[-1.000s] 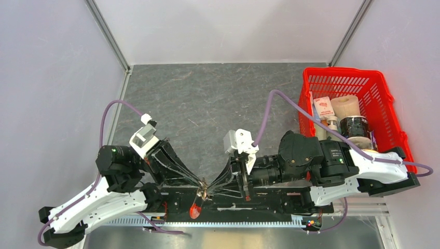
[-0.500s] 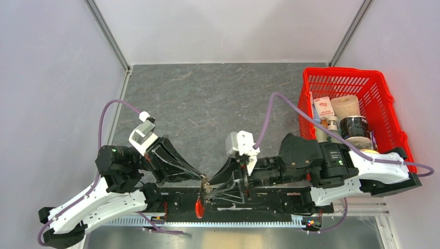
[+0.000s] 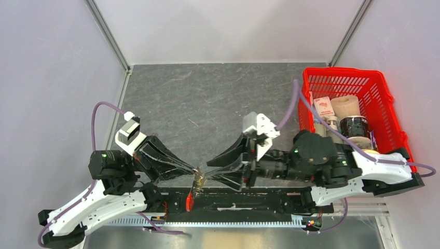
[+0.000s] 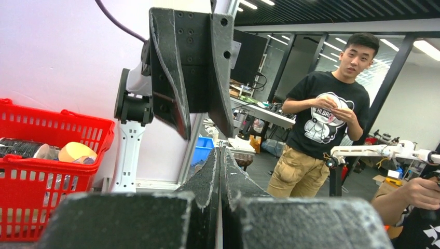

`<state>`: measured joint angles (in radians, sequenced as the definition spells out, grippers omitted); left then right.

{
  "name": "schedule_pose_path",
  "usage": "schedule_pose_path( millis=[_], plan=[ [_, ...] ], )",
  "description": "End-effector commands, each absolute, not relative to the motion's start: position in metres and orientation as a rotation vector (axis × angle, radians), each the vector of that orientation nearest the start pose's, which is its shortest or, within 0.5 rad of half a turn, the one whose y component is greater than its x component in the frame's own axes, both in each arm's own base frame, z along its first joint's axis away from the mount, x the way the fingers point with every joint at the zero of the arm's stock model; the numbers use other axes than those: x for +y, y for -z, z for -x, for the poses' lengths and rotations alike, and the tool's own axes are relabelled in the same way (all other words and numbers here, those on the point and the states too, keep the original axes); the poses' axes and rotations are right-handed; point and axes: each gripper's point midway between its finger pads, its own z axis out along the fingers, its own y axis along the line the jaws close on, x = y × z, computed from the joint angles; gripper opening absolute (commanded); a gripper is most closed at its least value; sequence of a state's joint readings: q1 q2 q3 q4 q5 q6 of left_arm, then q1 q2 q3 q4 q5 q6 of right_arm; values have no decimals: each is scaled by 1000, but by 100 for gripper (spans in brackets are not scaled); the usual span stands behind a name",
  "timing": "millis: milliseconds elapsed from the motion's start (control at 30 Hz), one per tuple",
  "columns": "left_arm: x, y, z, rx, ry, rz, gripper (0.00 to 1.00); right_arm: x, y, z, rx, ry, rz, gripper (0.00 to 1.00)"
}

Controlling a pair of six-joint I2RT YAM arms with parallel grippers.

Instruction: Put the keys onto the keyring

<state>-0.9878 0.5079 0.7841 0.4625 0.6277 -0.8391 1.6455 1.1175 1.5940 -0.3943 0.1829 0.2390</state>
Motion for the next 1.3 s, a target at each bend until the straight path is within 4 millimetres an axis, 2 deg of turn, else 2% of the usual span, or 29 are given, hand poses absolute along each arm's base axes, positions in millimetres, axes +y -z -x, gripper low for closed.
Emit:
schedule_pose_path(
  millis=[0, 233, 500, 700, 1267],
  plan=[
    [-206, -497, 8, 819, 1888, -704, 2, 363, -512, -3, 1332, -1355, 859, 43],
    [-204, -497, 5, 819, 1882, -672, 2, 376, -512, -3, 1341, -1354, 845, 43],
    [-201, -496, 5, 822, 1871, -662, 2, 368, -517, -6, 1317, -1371, 811, 38],
    [-201, -496, 3, 822, 1864, -654, 2, 370, -515, -5, 1320, -1362, 821, 30],
    [-200, -500, 0, 819, 1858, -621, 2, 377, -507, -1, 1342, -1350, 866, 32]
  ],
)
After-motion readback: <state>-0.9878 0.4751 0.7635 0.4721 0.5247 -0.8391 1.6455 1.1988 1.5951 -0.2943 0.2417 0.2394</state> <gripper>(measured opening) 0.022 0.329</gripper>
